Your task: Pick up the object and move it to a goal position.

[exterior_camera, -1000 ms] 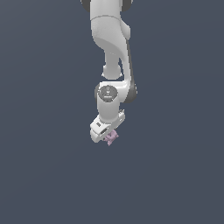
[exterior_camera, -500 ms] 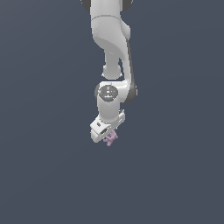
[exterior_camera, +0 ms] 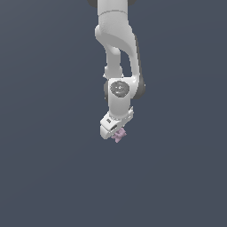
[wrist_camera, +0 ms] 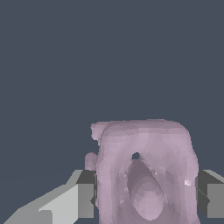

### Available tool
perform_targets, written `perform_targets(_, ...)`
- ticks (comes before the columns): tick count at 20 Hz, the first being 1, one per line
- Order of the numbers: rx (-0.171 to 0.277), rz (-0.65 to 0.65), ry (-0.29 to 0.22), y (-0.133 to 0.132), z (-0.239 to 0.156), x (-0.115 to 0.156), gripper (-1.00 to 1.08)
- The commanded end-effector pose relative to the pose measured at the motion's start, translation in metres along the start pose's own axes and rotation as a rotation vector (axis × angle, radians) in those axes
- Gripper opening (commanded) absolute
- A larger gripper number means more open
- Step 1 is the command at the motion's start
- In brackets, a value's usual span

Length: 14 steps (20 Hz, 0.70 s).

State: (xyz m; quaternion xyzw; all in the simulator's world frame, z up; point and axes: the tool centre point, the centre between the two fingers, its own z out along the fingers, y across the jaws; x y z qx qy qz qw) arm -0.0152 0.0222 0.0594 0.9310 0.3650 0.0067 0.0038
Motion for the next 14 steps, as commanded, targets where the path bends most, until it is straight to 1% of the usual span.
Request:
perform_targets(1,0.002,-0.002,-0.002,-0.022,-0.004,0.005,-1.0)
perform_targets(5,0.006,-0.002,-0.006,-0.054,-0.011,0.011,-1.0)
perform_targets(8,0.009,-0.002,-0.008,-0.073,-0.015,0.016,-1.0)
perform_targets(11,0.01,-0.001,-0.01,-0.084,-0.017,0.018,-1.0)
perform_targets(14,0.011,-0.001,-0.01,-0.087,-0.018,0.019,-1.0)
